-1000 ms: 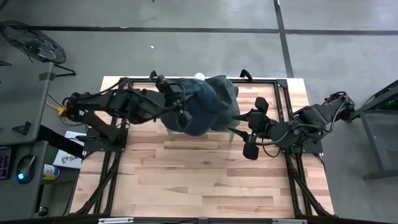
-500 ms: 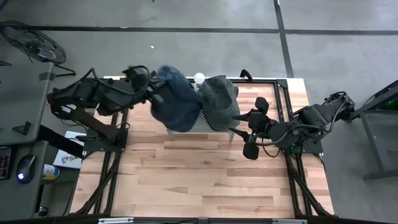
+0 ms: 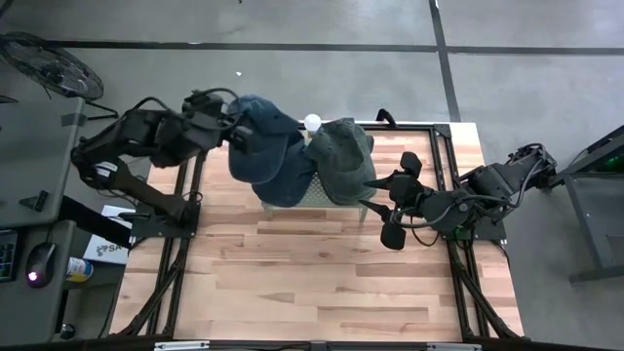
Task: Pick & Place hat
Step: Stack the dark blue cap on the top of the dark blue cap on the shelf
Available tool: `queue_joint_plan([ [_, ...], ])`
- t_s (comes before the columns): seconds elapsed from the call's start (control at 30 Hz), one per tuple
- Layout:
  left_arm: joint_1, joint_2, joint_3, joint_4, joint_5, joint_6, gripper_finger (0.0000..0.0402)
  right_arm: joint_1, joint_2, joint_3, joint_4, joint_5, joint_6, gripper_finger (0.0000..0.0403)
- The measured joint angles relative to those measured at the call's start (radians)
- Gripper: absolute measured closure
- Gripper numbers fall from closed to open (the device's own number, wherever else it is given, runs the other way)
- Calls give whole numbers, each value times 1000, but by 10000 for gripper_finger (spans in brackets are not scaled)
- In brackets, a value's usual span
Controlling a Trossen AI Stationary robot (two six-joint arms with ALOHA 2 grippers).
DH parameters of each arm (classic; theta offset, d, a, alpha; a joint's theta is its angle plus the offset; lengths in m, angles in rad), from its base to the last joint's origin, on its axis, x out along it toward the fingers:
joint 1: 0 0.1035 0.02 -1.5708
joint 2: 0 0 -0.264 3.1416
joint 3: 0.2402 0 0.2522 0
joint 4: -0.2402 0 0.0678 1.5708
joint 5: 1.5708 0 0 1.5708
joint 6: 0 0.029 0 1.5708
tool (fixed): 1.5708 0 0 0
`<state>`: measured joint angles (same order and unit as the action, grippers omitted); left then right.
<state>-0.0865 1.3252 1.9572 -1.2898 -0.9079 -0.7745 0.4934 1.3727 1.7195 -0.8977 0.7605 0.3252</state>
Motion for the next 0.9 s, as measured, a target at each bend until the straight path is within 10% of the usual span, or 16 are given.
queue_joint_plan([
  [0.9, 174, 166, -4, -16, 241, -42, 401, 0, 0, 0, -5, 0, 8, 230],
])
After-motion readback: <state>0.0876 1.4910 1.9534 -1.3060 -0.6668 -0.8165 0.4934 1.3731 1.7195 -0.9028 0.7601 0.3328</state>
